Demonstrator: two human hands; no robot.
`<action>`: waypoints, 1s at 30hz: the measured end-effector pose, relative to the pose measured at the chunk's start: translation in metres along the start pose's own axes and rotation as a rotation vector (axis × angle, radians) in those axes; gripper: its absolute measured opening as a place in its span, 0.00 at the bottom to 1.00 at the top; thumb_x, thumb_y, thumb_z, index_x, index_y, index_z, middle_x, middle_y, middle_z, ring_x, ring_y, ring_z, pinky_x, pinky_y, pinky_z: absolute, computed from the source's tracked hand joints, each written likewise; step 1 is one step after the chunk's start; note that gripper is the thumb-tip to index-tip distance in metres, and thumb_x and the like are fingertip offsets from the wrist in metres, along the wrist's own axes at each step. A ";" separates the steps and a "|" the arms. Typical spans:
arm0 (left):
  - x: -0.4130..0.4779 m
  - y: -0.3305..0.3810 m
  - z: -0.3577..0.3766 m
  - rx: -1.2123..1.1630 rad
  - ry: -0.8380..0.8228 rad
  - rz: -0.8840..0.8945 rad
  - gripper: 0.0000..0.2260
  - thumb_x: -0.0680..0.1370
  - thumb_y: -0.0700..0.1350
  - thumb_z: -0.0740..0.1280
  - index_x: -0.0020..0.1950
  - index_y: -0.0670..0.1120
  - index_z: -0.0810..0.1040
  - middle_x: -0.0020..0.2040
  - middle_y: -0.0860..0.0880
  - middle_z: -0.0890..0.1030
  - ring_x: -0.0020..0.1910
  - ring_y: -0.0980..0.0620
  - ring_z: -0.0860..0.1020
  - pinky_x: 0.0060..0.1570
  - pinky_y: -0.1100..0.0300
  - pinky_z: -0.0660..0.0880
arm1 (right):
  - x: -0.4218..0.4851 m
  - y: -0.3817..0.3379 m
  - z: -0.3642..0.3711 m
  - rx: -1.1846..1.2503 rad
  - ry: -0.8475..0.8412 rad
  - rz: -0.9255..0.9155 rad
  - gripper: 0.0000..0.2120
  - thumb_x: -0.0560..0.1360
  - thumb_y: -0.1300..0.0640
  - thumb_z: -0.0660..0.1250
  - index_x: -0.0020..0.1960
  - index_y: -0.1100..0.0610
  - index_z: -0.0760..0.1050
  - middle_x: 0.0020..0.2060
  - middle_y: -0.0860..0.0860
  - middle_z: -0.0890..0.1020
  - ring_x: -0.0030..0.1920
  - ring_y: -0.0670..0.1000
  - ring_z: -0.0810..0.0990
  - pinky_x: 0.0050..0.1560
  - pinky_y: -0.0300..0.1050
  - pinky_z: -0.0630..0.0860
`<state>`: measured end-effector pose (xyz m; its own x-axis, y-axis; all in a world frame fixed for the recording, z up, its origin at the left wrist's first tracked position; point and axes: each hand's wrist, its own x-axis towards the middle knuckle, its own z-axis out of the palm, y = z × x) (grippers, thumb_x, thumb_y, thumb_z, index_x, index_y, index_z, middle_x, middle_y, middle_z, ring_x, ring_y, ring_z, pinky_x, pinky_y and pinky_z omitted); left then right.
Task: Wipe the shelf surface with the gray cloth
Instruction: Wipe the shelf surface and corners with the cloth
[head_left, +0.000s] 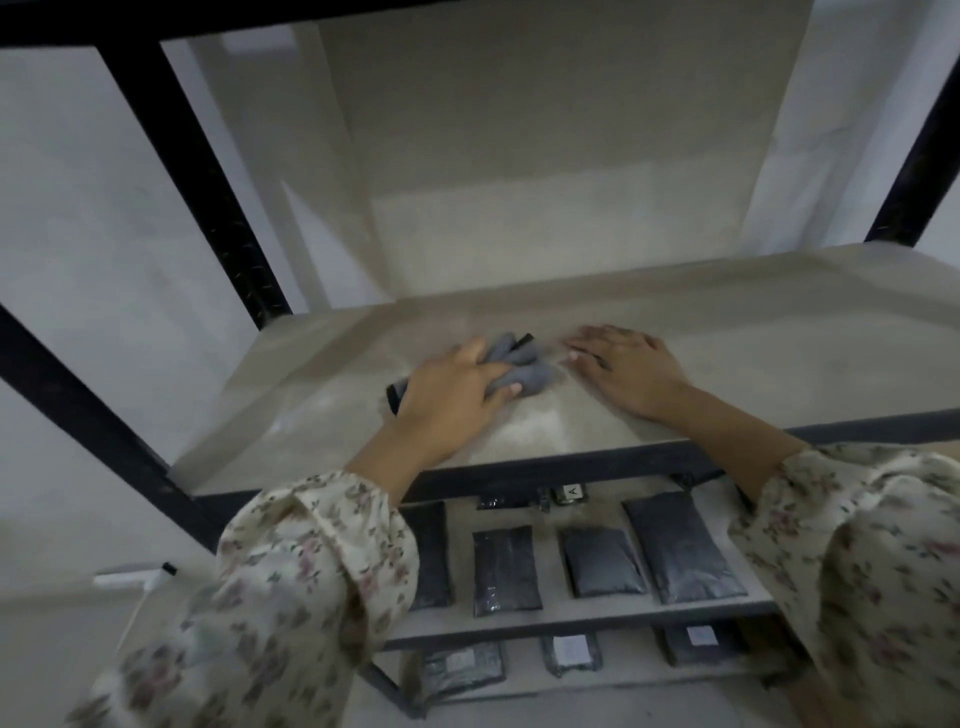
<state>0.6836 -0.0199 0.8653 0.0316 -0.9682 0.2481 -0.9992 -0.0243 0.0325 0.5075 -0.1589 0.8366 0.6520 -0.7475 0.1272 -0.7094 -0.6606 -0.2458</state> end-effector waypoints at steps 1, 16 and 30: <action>-0.011 0.009 -0.006 -0.046 -0.035 0.040 0.17 0.79 0.56 0.56 0.65 0.53 0.73 0.48 0.50 0.67 0.49 0.50 0.72 0.47 0.55 0.69 | 0.000 0.000 0.000 -0.003 0.002 -0.006 0.22 0.80 0.42 0.47 0.72 0.43 0.62 0.75 0.44 0.62 0.75 0.48 0.58 0.72 0.50 0.53; 0.058 0.006 0.014 -0.067 -0.021 -0.127 0.21 0.80 0.54 0.56 0.72 0.49 0.65 0.67 0.42 0.69 0.62 0.40 0.72 0.58 0.52 0.70 | 0.005 0.006 0.001 0.042 0.043 -0.004 0.21 0.80 0.44 0.50 0.71 0.45 0.65 0.73 0.45 0.66 0.73 0.50 0.63 0.71 0.51 0.57; -0.017 0.045 -0.032 -0.262 -0.083 0.141 0.17 0.78 0.56 0.59 0.64 0.53 0.74 0.52 0.46 0.73 0.51 0.47 0.74 0.49 0.58 0.67 | -0.003 0.009 -0.007 0.111 0.031 -0.091 0.18 0.77 0.51 0.59 0.66 0.49 0.72 0.67 0.51 0.74 0.66 0.54 0.72 0.67 0.49 0.67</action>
<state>0.6386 0.0039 0.8938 -0.1204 -0.9748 0.1879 -0.9524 0.1668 0.2550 0.4971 -0.1633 0.8410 0.7023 -0.6880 0.1827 -0.6127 -0.7149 -0.3369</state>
